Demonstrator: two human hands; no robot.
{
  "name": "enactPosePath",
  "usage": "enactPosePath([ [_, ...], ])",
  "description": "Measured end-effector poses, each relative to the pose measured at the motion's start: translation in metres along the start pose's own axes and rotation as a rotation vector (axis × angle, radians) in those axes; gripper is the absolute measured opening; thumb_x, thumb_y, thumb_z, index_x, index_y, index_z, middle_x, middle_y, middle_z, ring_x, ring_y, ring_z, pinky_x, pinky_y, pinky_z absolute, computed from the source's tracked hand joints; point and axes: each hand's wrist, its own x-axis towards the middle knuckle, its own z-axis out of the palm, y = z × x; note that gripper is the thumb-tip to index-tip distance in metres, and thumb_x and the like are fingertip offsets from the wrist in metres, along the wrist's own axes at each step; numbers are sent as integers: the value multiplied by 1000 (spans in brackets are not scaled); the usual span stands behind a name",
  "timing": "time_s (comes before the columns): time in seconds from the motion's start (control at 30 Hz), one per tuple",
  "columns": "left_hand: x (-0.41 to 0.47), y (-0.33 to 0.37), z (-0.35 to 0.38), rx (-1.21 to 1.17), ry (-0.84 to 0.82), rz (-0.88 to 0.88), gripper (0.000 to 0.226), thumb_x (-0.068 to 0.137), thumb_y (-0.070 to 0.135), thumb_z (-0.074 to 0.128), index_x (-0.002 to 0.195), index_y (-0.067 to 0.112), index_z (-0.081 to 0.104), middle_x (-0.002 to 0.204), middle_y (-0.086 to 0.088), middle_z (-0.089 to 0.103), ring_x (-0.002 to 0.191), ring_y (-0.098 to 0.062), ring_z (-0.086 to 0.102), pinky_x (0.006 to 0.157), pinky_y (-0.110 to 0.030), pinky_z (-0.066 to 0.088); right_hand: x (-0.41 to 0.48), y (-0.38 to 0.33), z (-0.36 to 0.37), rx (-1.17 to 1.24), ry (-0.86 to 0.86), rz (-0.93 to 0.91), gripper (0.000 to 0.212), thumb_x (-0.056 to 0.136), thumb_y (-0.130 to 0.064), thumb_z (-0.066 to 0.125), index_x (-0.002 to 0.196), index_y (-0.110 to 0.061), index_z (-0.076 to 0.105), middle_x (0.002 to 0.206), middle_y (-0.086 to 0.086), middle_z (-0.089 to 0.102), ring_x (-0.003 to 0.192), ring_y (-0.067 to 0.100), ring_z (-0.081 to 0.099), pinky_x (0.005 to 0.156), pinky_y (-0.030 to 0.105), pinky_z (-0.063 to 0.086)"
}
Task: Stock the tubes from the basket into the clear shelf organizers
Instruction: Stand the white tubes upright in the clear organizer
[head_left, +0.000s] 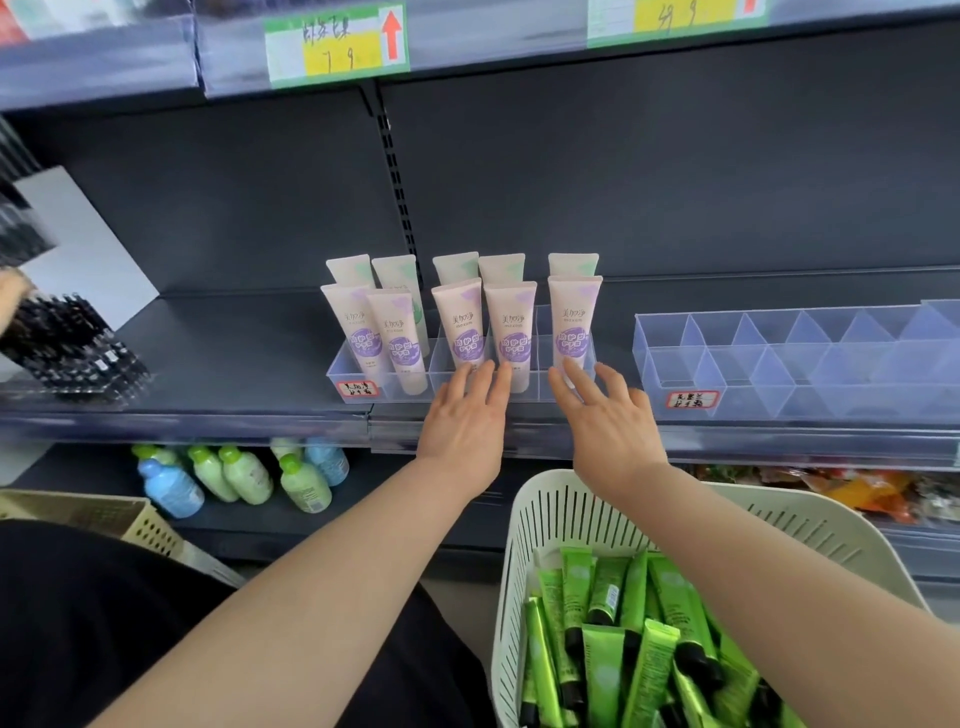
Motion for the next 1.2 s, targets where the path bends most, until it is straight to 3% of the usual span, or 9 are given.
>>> enactPosePath([
  [0.23, -3, 14, -2, -68, 34, 16, 93, 80, 6, 61, 152, 16, 4, 158, -6, 5, 145, -29, 4, 116, -38, 15, -33, 19, 6, 9, 66, -13, 78, 84, -10, 47, 151, -22, 9, 159, -1, 5, 145, 21, 5, 110, 40, 23],
  [0.43, 12, 66, -8, -128, 111, 158, 88, 79, 1, 59, 152, 16, 12, 157, -9, 10, 144, -26, 7, 117, -36, 14, -51, 65, 1, -18, 66, 121, 75, 88, -16, 46, 151, -20, 5, 159, 0, 2, 146, 21, 4, 111, 40, 21],
  [0.7, 42, 151, -17, -110, 63, 359, 85, 80, 2, 55, 152, 16, 12, 158, -8, 13, 144, -26, 11, 117, -43, 13, -76, 135, -1, -21, 29, 311, 73, 92, -24, 43, 151, -17, 2, 160, 3, 0, 146, 22, 1, 113, 40, 18],
  [0.93, 49, 166, -25, -68, -51, 338, 88, 79, 3, 55, 152, 24, 11, 146, -3, 35, 136, -25, 31, 118, -50, 12, -75, 150, -1, 70, 62, 367, 65, 97, -48, 32, 151, -18, 10, 159, 0, 10, 146, 19, 4, 113, 45, 17],
  [1.2, 40, 135, -29, -43, -53, 275, 88, 79, 2, 56, 151, 29, 12, 137, -3, 43, 131, -26, 37, 116, -52, 9, -67, 123, -4, 100, 65, 317, 62, 97, -51, 28, 150, -21, 15, 158, -1, 15, 145, 20, 9, 108, 47, 24],
])
